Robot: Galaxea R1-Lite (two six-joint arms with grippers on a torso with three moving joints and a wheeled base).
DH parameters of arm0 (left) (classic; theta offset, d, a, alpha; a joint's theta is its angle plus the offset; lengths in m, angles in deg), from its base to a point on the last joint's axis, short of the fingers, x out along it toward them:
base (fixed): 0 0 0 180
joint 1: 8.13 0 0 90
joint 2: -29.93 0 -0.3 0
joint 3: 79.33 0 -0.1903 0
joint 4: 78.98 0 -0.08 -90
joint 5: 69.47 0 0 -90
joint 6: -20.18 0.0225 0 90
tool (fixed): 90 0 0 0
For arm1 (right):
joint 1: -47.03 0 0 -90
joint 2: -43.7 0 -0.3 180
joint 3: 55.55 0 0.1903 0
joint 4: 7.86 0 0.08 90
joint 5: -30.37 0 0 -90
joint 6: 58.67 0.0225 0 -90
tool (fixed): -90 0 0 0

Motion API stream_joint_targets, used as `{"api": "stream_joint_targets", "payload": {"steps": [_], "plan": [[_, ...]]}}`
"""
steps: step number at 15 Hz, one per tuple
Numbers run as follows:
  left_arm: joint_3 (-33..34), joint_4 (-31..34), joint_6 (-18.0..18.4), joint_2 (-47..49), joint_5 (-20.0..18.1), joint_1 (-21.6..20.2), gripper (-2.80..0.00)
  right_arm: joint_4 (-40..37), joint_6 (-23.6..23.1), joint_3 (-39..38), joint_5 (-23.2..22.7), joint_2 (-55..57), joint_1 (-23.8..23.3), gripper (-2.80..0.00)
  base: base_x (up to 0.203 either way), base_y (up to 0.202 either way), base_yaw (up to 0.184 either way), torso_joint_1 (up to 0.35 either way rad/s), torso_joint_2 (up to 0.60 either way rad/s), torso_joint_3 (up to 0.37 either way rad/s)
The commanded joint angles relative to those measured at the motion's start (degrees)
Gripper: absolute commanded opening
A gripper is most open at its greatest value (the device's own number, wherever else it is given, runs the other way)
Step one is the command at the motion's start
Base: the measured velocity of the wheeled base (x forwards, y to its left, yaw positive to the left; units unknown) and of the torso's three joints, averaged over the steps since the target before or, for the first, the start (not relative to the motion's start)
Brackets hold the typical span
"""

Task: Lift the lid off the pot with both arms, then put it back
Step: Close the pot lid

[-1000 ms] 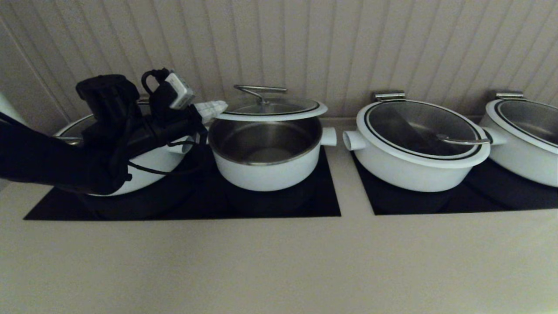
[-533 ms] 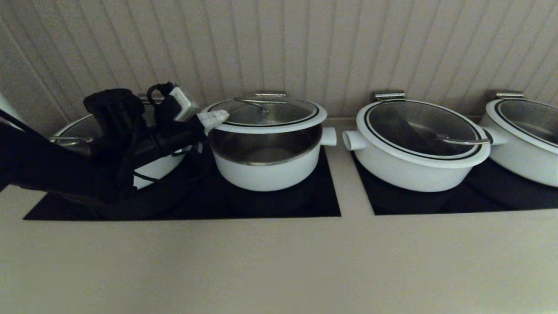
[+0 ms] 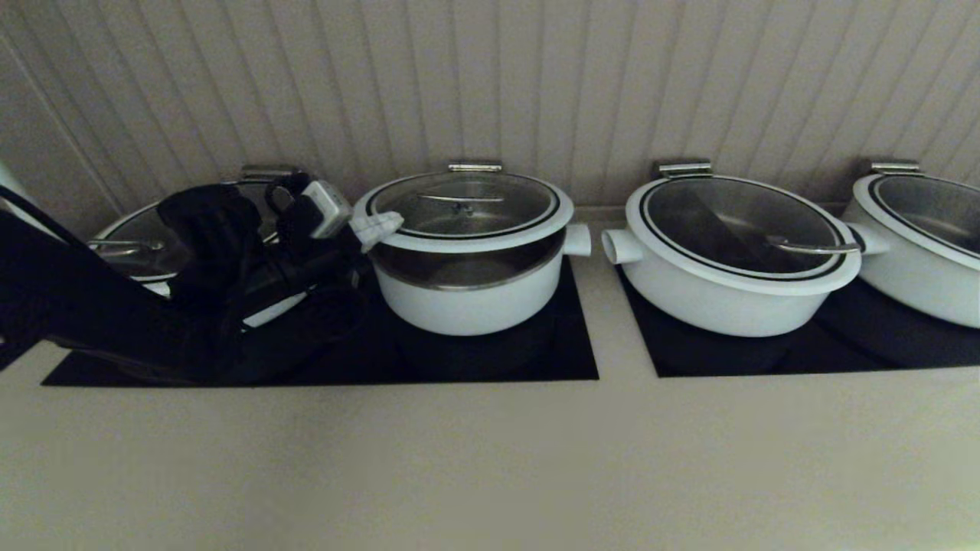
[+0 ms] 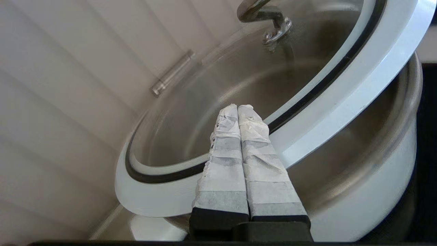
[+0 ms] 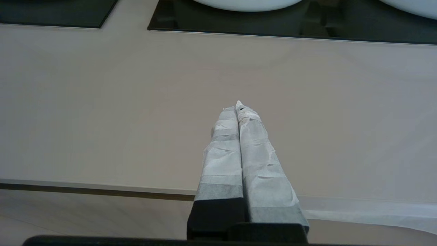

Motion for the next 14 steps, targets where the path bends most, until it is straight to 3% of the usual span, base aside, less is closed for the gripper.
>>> {"api": "stream_joint_targets", "payload": {"steps": [1,14], "plan": [[1.42,-0.45,0.36,1.13,-0.18,-0.01,-2.8,-0.04,-0.02,-0.01,-0.04,0.07,0.0,-2.8,0.0,0.0,0.0,0.0,0.0,0.0],[4.72,-7.64,0.36,6.67,-0.17,-0.01,-2.8,-0.04,-0.02,-0.01,-0.04,0.07,0.0,-2.8,0.0,0.0,0.0,0.0,0.0,0.0]]}}
